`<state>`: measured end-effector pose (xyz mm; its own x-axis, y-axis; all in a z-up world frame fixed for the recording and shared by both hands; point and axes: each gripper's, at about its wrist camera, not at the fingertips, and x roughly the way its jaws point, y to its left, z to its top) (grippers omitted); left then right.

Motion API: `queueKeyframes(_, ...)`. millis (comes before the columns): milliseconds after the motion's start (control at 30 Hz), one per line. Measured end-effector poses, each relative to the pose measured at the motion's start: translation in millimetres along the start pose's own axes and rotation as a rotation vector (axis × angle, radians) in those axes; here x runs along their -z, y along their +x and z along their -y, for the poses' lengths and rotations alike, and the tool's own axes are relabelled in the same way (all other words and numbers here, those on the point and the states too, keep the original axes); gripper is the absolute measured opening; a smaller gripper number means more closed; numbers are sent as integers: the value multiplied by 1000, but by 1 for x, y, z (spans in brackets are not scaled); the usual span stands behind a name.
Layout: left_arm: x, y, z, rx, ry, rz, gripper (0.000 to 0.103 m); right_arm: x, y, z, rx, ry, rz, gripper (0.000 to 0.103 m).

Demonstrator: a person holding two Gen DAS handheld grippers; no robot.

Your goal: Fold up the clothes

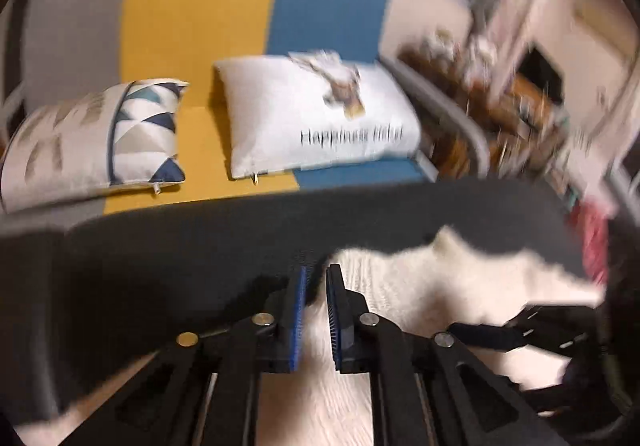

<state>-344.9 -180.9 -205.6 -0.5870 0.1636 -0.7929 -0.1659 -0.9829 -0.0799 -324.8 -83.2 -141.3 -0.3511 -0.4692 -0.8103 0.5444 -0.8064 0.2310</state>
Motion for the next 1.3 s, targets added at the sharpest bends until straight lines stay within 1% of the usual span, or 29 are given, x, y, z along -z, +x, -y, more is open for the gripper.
queueKeyframes(67, 7, -6, -6, -2, -30, -7, 12, 0, -3, -3, 2, -12, 4, 38)
queueKeyframes(133, 14, -11, -12, -4, -60, -14, 12, 1, 1, -5, 33, -22, -7, 38)
queueKeyframes(267, 25, -21, -21, -17, -110, -20, 12, 3, 13, -1, 71, 16, -22, 38)
queueKeyframes(333, 24, -25, -19, -30, -130, -15, 11, 4, 10, 1, 68, 44, -20, 38)
queueKeyframes(367, 24, -30, -18, -3, -160, -13, 10, 5, 9, 2, 66, 59, -19, 38)
queueKeyframes(400, 25, -40, -14, 53, -184, 4, 10, 10, -3, 9, 15, 105, 1, 38)
queueKeyframes(467, 31, -57, 4, 100, -147, 25, 12, 22, -30, 26, -107, 210, 48, 38)
queueKeyframes(500, 36, -67, 20, 120, -106, 32, 12, 33, -49, 38, -145, 250, 85, 38)
queueKeyframes(567, 47, -81, 53, 190, -42, 32, 13, 61, -91, 67, -161, 312, 146, 38)
queueKeyframes(667, 66, -96, 112, 312, 64, 18, 13, 105, -148, 117, -26, 378, 174, 38)
queueKeyframes(700, 74, -98, 137, 364, 103, 4, 13, 118, -162, 134, 39, 400, 173, 38)
queueKeyframes(733, 80, -99, 157, 395, 132, -5, 13, 132, -174, 151, 120, 428, 162, 38)
queueKeyframes(767, 86, -100, 177, 423, 159, -13, 13, 142, -181, 165, 180, 445, 147, 38)
queueKeyframes(833, 100, -97, 214, 470, 204, -53, 13, 159, -193, 191, 290, 474, 116, 38)
queueKeyframes(933, 119, -82, 248, 466, 249, -142, 13, 174, -189, 215, 402, 484, 47, 38)
queueKeyframes(1000, 132, -81, 257, 432, 264, -139, 13, 183, -183, 222, 468, 460, -2, 38)
queueKeyframes(1033, 130, -81, 256, 434, 255, -146, 13, 186, -179, 224, 501, 443, -26, 38)
queueKeyframes(1100, 126, -81, 253, 441, 234, -165, 13, 193, -175, 228, 544, 423, -55, 38)
queueKeyframes(1133, 120, -81, 249, 456, 208, -166, 13, 197, -174, 230, 565, 413, -69, 38)
queueKeyframes(1167, 112, -81, 245, 474, 179, -166, 13, 199, -175, 231, 557, 418, -63, 38)
queueKeyframes(1233, 83, -75, 237, 482, 149, -145, 13, 197, -179, 233, 561, 429, -61, 38)
queueKeyframes(1267, 62, -70, 234, 462, 139, -112, 13, 193, -182, 231, 522, 433, -25, 38)
queueKeyframes(1300, 48, -65, 233, 452, 129, -96, 13, 188, -186, 228, 474, 437, 18, 38)
